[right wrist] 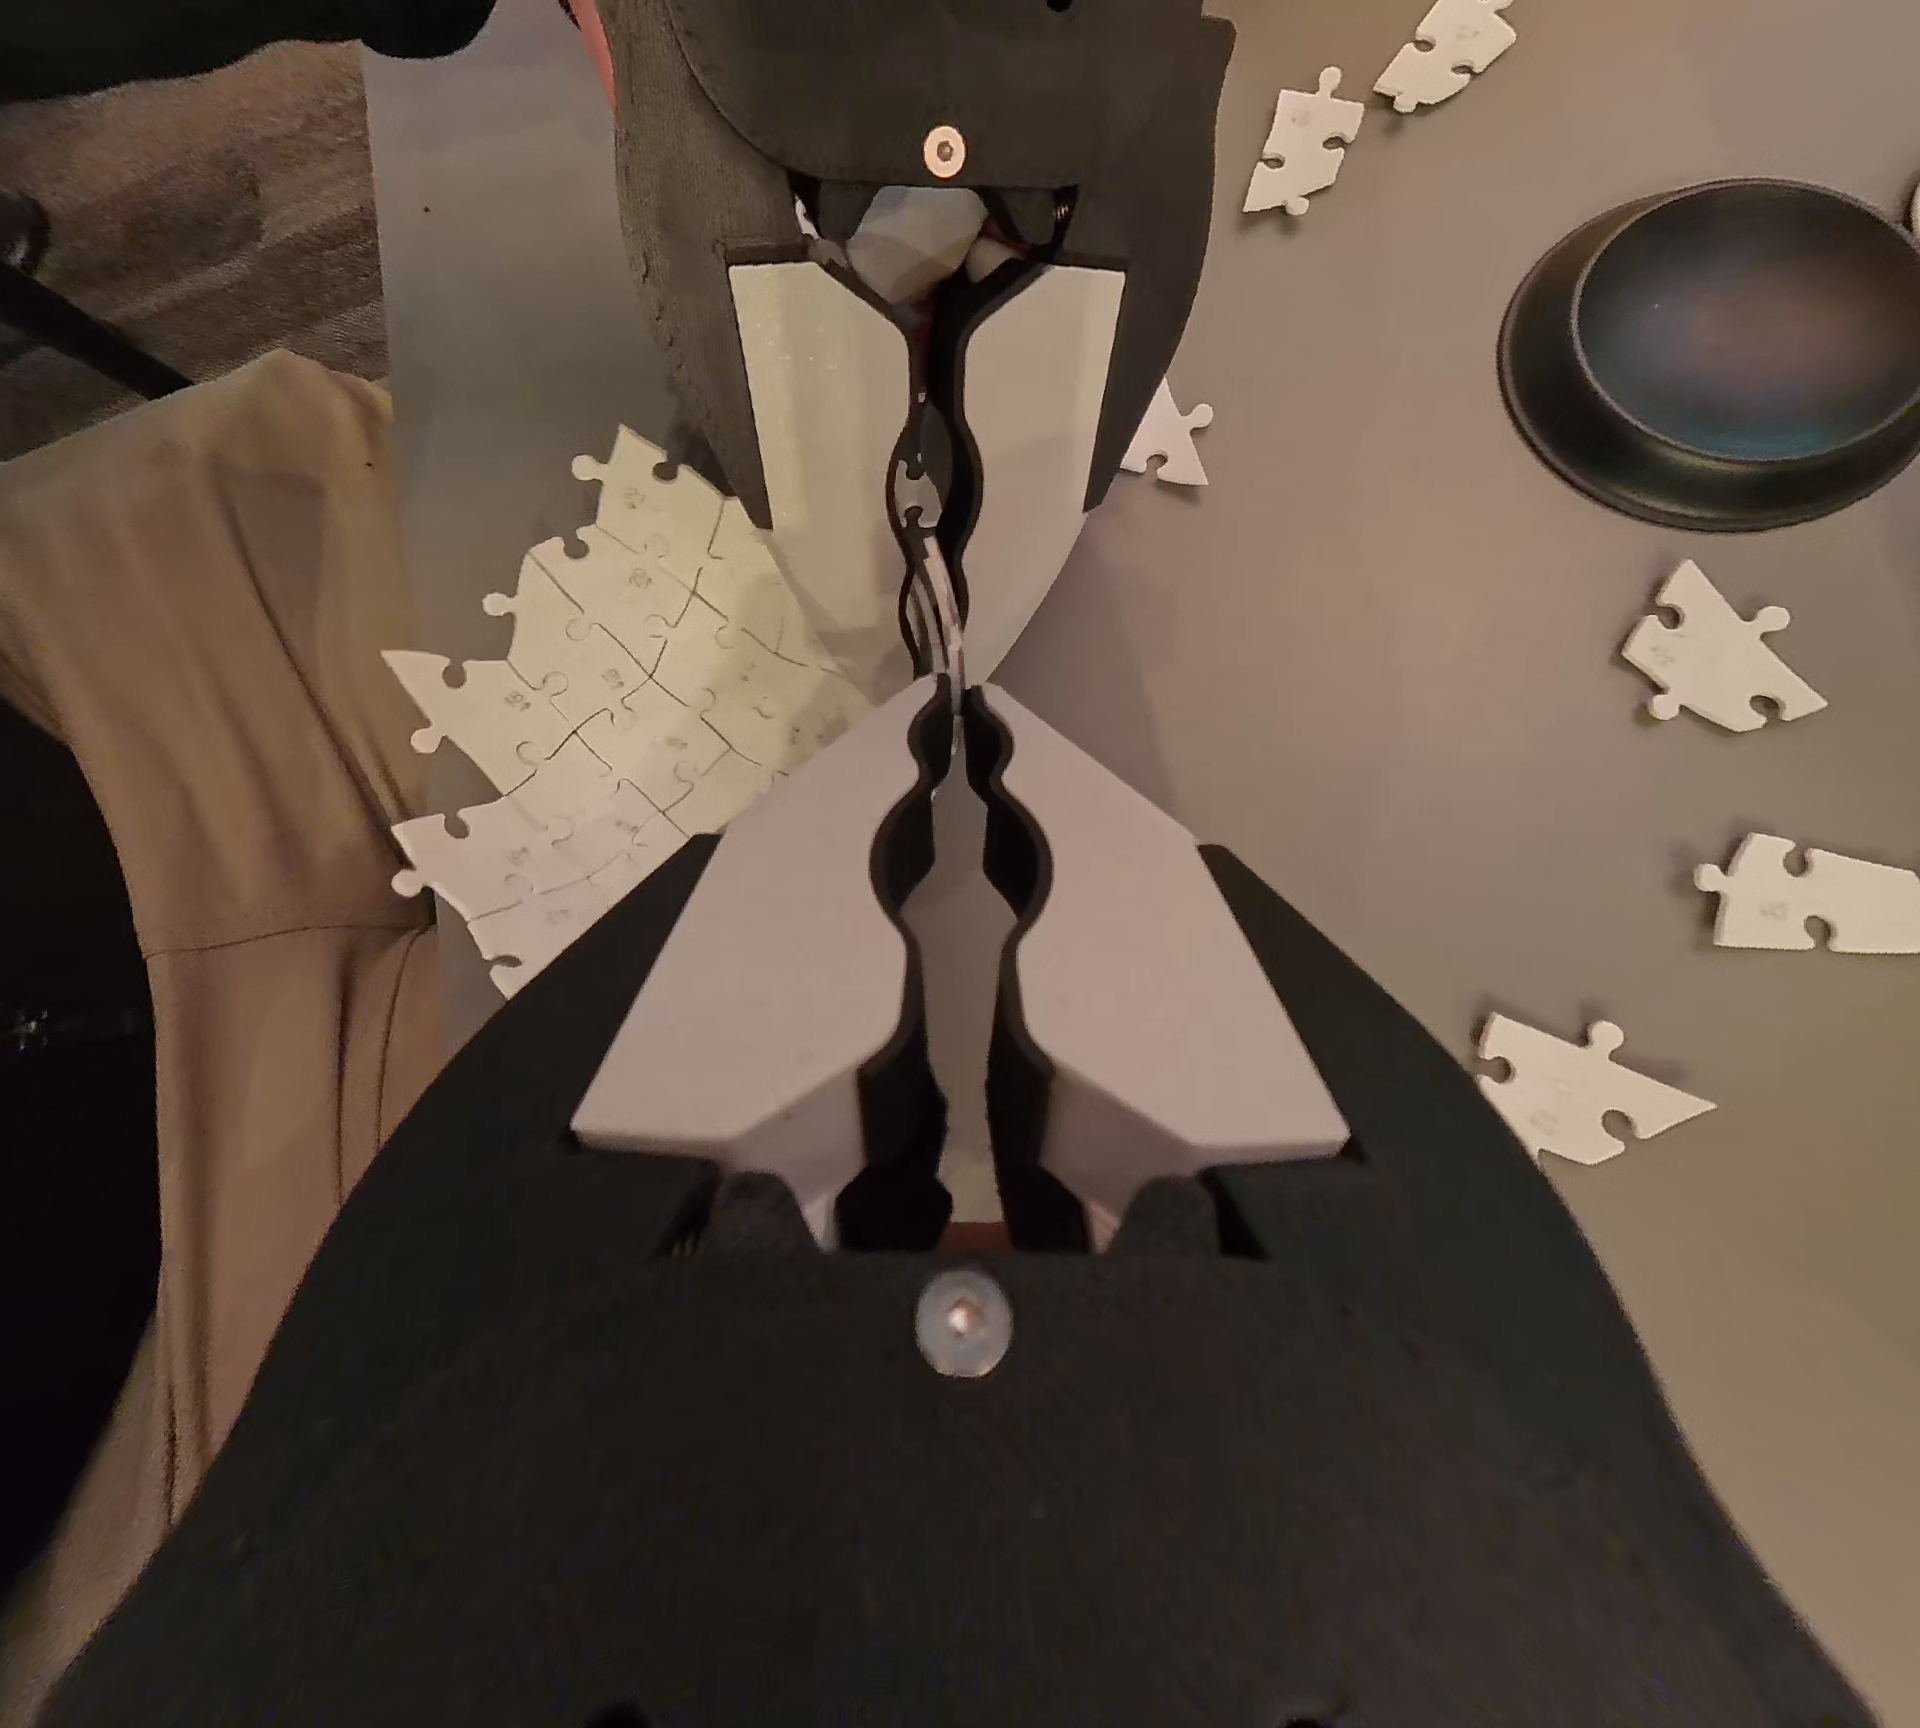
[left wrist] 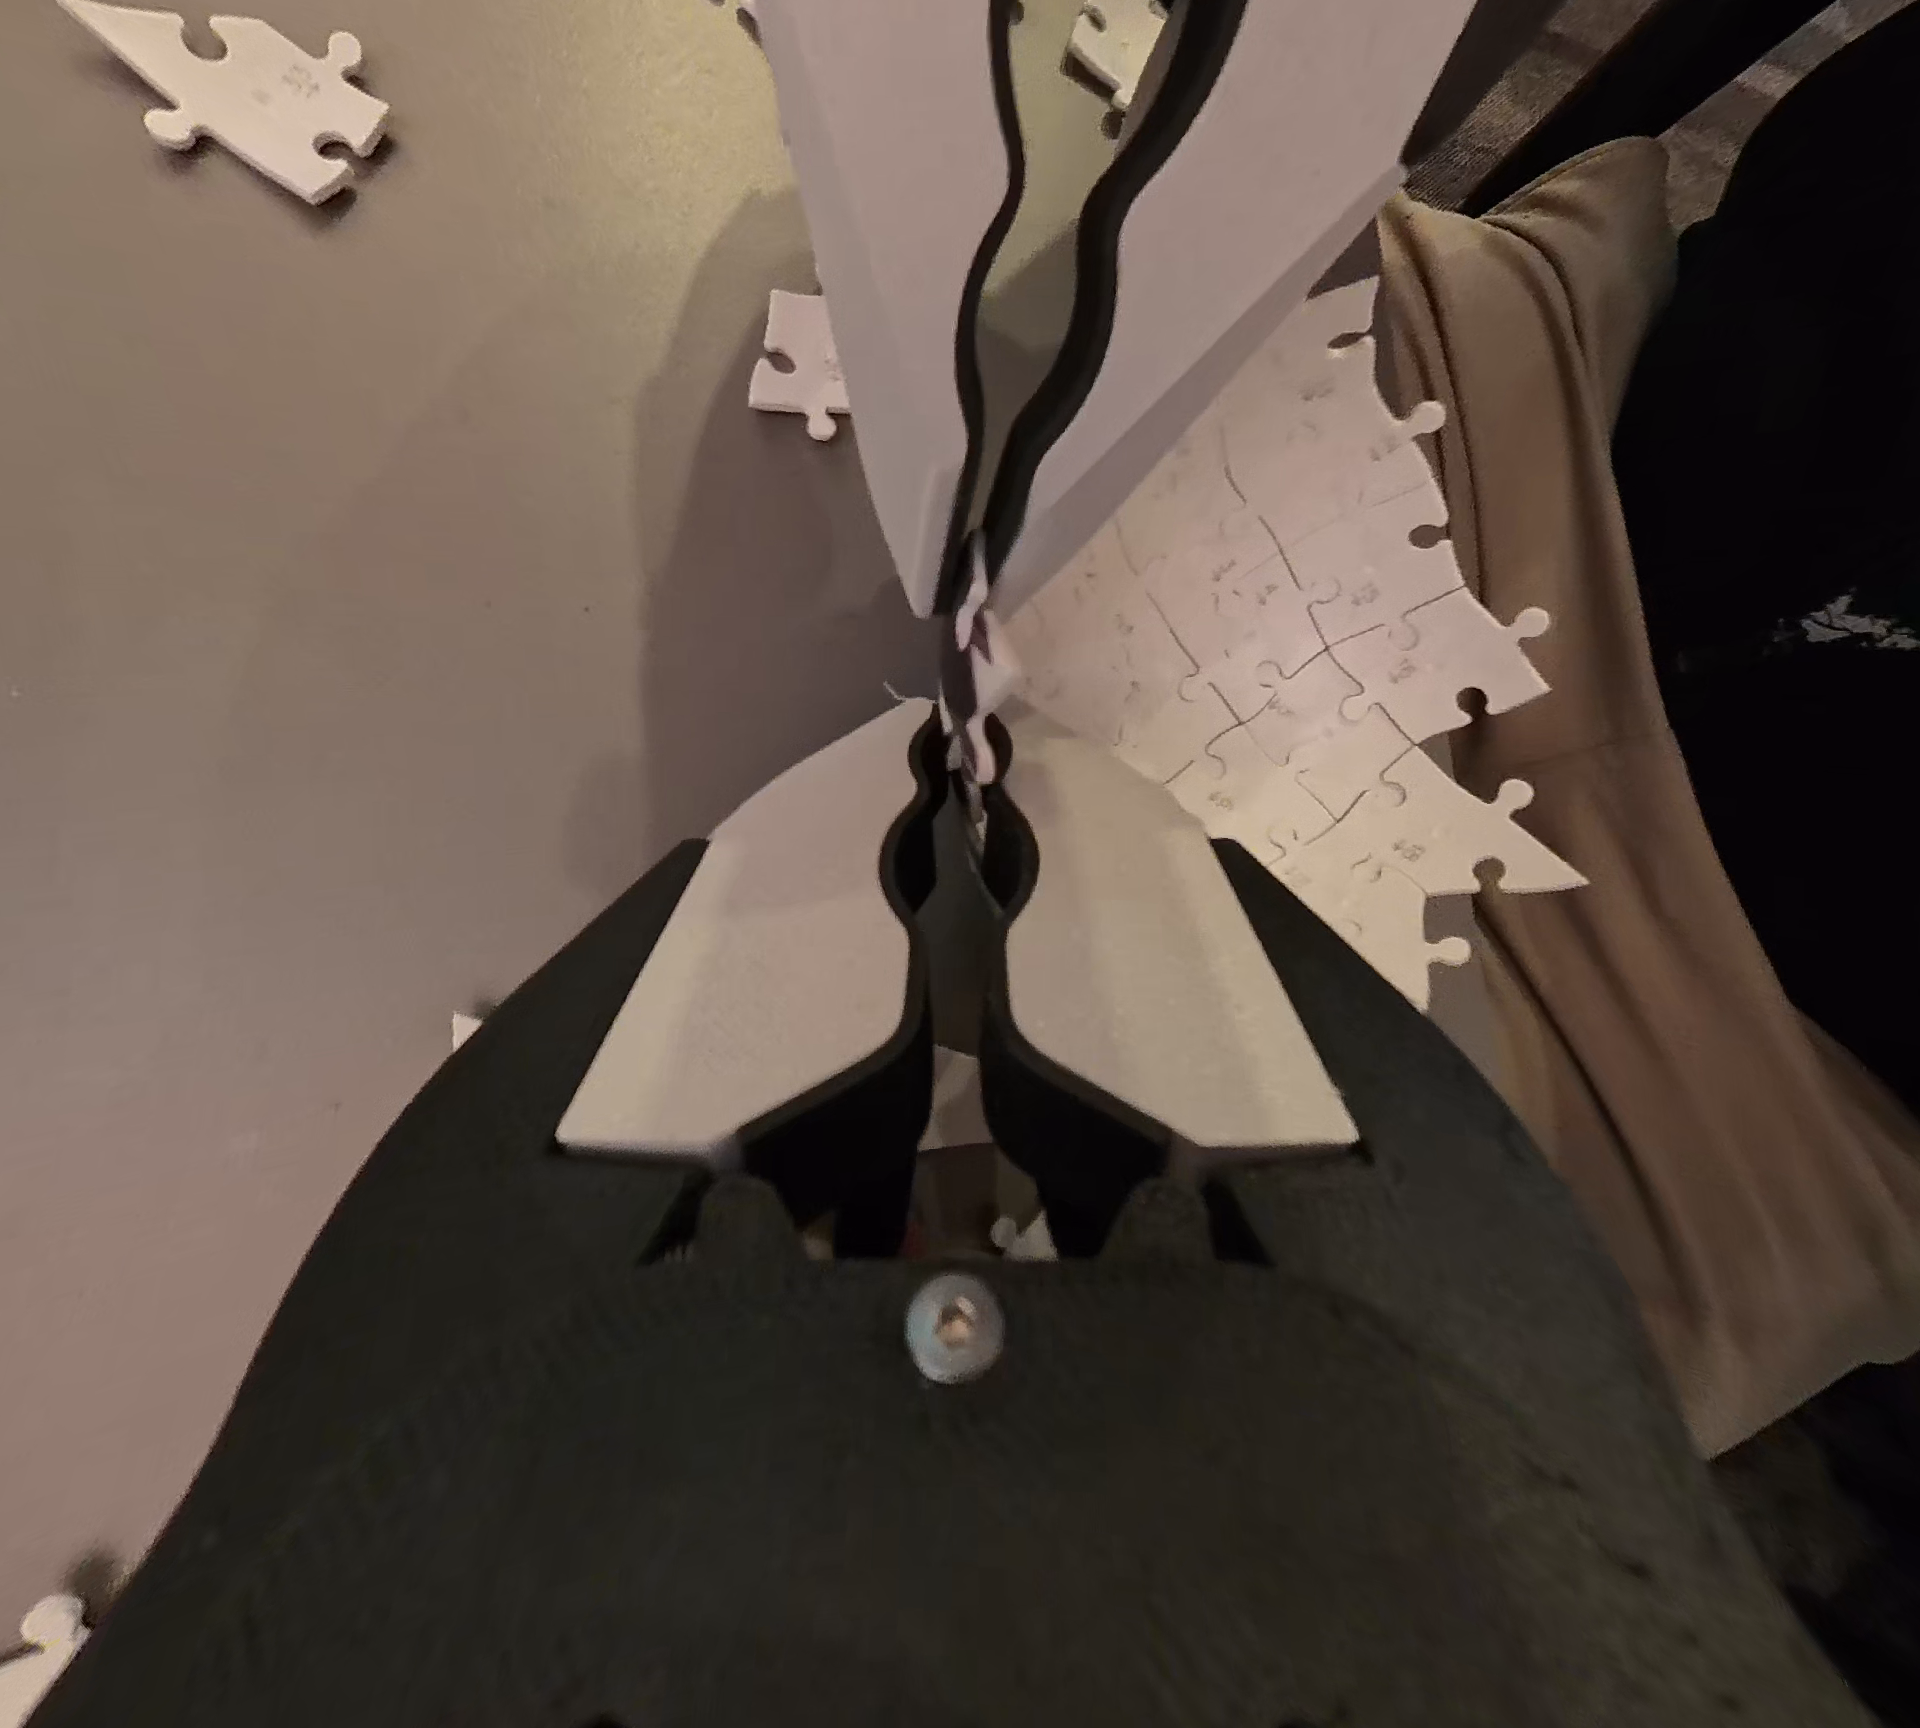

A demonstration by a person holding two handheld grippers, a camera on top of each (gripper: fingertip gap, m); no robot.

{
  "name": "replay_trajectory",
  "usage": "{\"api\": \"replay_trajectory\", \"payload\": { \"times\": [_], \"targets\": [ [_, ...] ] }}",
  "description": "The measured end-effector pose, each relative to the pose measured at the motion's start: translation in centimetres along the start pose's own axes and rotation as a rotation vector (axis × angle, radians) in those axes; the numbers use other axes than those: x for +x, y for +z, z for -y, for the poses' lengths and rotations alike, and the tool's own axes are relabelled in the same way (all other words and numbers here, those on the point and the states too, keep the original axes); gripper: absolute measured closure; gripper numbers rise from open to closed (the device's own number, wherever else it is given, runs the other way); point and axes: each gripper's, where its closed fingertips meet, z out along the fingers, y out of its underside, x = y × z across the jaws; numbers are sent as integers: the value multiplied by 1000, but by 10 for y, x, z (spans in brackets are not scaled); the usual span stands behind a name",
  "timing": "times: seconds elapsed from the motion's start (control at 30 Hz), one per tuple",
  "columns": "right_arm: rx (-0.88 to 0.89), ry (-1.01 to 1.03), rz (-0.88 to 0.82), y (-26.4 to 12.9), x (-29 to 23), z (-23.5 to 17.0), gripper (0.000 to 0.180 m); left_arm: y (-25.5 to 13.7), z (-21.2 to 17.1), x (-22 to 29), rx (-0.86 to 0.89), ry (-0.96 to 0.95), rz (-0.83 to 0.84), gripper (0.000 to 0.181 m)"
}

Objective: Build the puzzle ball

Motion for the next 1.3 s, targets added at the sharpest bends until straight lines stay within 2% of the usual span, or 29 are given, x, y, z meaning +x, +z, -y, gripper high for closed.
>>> {"api": "replay_trajectory", "payload": {
  "times": [0.37,0.83,1.3],
  "targets": [
    [4,-4,24,-1,-4,-1,180,2,0,-1,6,-4,-2,177],
    [-12,-53,-73,3,5,-3,179,3,1,-1,14,-14,-9,176],
    [12,-27,-37,-6,2,2,180,2,-1,-2,-4,-14,0,176]
  ]
}}
